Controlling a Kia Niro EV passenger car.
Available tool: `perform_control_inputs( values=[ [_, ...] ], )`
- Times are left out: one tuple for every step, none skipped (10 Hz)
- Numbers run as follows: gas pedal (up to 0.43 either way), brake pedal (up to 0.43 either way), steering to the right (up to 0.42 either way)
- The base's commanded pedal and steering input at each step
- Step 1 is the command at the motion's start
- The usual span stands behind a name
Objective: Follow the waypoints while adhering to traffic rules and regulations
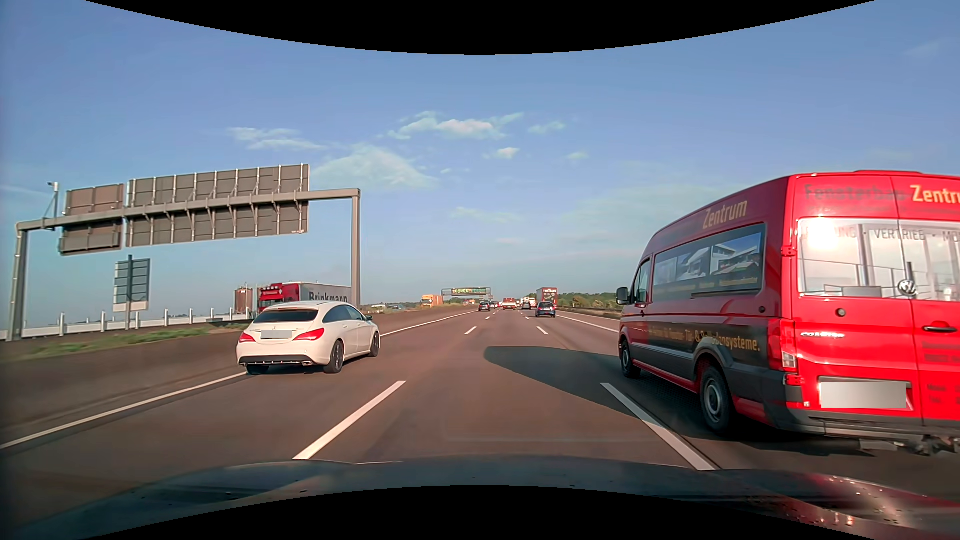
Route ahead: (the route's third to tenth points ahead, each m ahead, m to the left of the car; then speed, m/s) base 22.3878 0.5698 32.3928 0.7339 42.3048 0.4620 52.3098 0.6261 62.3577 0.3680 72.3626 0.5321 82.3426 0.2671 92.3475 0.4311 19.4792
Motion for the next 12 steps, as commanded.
perform_control_inputs(
  values=[
    [0.169,0.0,-0.005],
    [0.169,0.0,-0.004],
    [0.169,0.0,-0.004],
    [0.169,0.0,-0.004],
    [0.169,0.0,-0.004],
    [0.169,0.0,-0.004],
    [0.169,0.0,-0.004],
    [0.169,0.0,-0.004],
    [0.169,0.0,-0.004],
    [0.169,0.0,-0.004],
    [0.169,0.0,-0.004],
    [0.169,0.0,-0.004]
  ],
)
